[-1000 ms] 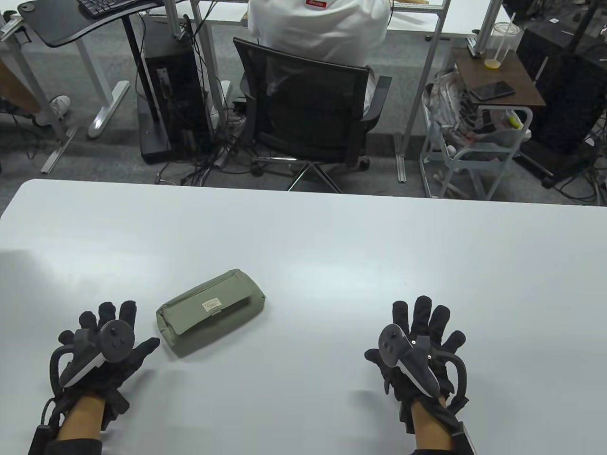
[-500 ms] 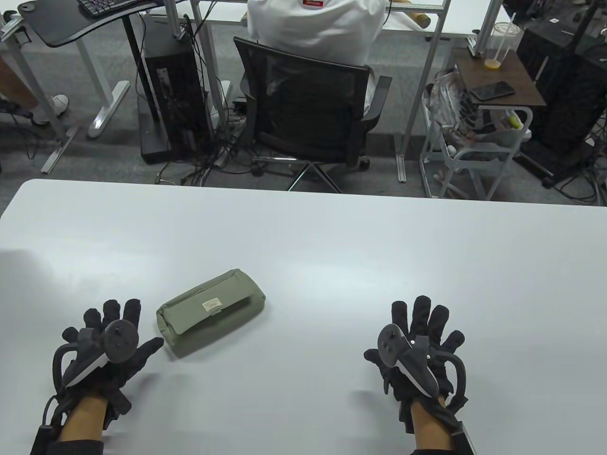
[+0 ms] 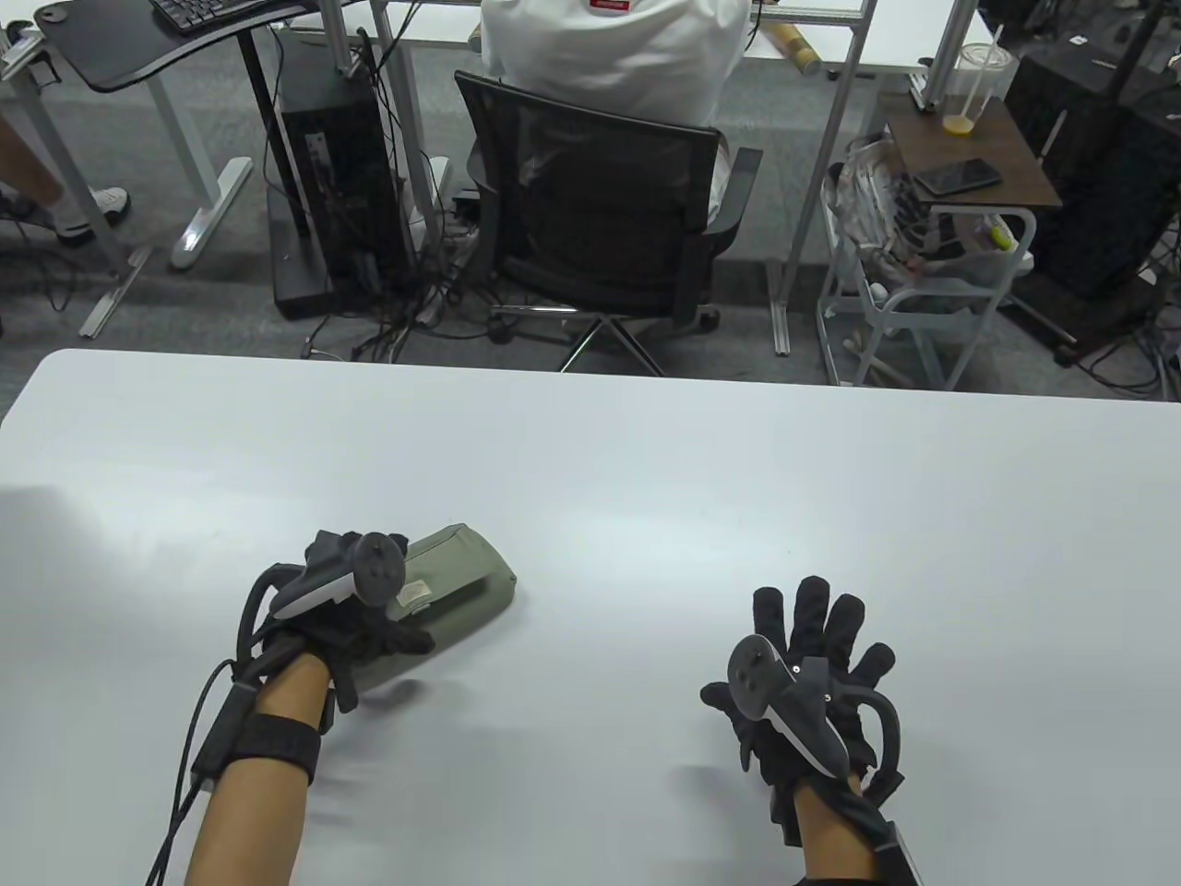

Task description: Twist to extend twist pen refills

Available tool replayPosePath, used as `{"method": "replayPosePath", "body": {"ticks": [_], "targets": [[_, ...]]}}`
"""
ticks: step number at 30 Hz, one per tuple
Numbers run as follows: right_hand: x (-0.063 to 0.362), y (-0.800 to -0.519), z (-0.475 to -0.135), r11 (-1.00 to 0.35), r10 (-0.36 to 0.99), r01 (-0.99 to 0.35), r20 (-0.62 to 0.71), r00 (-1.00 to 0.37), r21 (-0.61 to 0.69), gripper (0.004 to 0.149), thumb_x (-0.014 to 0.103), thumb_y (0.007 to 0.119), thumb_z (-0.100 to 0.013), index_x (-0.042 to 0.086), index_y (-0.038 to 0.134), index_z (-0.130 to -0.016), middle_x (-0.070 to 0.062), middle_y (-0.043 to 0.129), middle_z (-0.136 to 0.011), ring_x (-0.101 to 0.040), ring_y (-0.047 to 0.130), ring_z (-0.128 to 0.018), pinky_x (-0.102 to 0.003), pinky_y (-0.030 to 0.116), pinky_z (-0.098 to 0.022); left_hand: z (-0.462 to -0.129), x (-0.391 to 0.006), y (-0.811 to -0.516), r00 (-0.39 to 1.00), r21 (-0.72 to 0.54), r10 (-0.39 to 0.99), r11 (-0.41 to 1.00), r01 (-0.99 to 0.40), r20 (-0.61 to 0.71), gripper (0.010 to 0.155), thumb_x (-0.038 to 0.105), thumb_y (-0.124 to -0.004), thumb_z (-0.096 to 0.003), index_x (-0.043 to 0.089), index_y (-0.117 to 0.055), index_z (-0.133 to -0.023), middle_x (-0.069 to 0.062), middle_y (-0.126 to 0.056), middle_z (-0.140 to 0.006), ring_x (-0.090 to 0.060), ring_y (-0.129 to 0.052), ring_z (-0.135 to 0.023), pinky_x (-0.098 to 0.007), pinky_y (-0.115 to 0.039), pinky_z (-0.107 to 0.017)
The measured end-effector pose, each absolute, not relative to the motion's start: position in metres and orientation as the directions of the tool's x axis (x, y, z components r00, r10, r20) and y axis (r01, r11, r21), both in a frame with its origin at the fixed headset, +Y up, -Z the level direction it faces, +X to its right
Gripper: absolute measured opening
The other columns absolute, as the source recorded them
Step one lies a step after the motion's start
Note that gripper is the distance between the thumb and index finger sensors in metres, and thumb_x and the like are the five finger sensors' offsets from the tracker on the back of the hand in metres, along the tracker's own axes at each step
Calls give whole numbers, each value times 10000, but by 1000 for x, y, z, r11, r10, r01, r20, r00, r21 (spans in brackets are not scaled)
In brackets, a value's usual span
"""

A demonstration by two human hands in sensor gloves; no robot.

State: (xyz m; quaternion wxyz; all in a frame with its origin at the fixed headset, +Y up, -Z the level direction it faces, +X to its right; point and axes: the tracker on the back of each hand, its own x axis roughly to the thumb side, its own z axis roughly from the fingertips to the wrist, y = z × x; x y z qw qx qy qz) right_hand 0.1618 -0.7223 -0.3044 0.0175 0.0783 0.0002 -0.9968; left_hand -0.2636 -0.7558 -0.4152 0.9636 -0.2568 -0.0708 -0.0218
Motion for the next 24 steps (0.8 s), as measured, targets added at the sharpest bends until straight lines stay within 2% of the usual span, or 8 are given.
{"method": "replayPosePath", "body": {"ticks": [3,8,11,14,17,21,24], "targets": [[160,-723,-305,-999,-40,40,-146,-989,2,1033,692,646,-250,290,157,-1066,-165,22,-1117,-521,88,-1007,-809,300,-631,-419,-261,-769,989,-498,-16,862,88,146,1180,722,-806,-409,202,-84,-1184,-397,-119,-1219,-716,-296,-1083,-895,-281,-626],[157,-726,-307,-999,-52,50,-139,-989,17,1032,691,646,-250,289,158,-1066,-166,21,-1116,-520,86,-1007,-810,299,-630,-420,-259,-769,988,-437,-35,894,99,152,1138,685,-839,-400,216,-165,-1187,-363,-273,-1238,-671,-440,-1067,-880,-311,-637],[155,-727,-307,-998,-55,53,-136,-989,21,1033,691,647,-250,291,156,-1066,-166,19,-1116,-520,85,-1007,-810,298,-630,-419,-258,-769,986,-357,-31,930,88,163,1018,615,-834,-435,235,-257,-1183,-373,-382,-1224,-642,-520,-1032,-872,-334,-636],[153,-727,-307,-998,-63,61,-127,-990,20,1035,692,646,-249,289,155,-1066,-167,19,-1115,-520,86,-1006,-809,300,-630,-414,-260,-766,992,-259,6,965,26,124,834,509,-798,-482,255,-409,-1174,-368,-481,-1212,-618,-603,-1012,-855,-361,-649],[151,-726,-306,-998,-68,67,-122,-990,12,1035,693,645,-248,288,155,-1066,-169,19,-1115,-522,87,-1005,-810,303,-629,-411,-261,-765,993,-206,37,979,-13,112,740,455,-768,-503,257,-495,-1162,-366,-532,-1192,-611,-623,-1003,-849,-378,-646],[148,-724,-305,-998,-59,61,-116,-991,-12,1037,694,645,-247,287,156,-1067,-169,26,-1117,-522,94,-1008,-810,310,-630,-405,-246,-749,983,-202,87,978,-54,161,707,429,-780,-505,286,-527,-1149,-340,-540,-1202,-582,-627,-1022,-843,-367,-657],[144,-723,-302,-997,-42,47,-94,-995,-56,1037,700,648,-240,268,209,-1075,-172,95,-1134,-524,167,-1023,-806,365,-632,-394,-220,-732,955,-206,98,978,-40,280,717,432,-797,-499,296,-530,-1150,-317,-536,-1216,-568,-621,-1041,-846,-349,-659]]}}
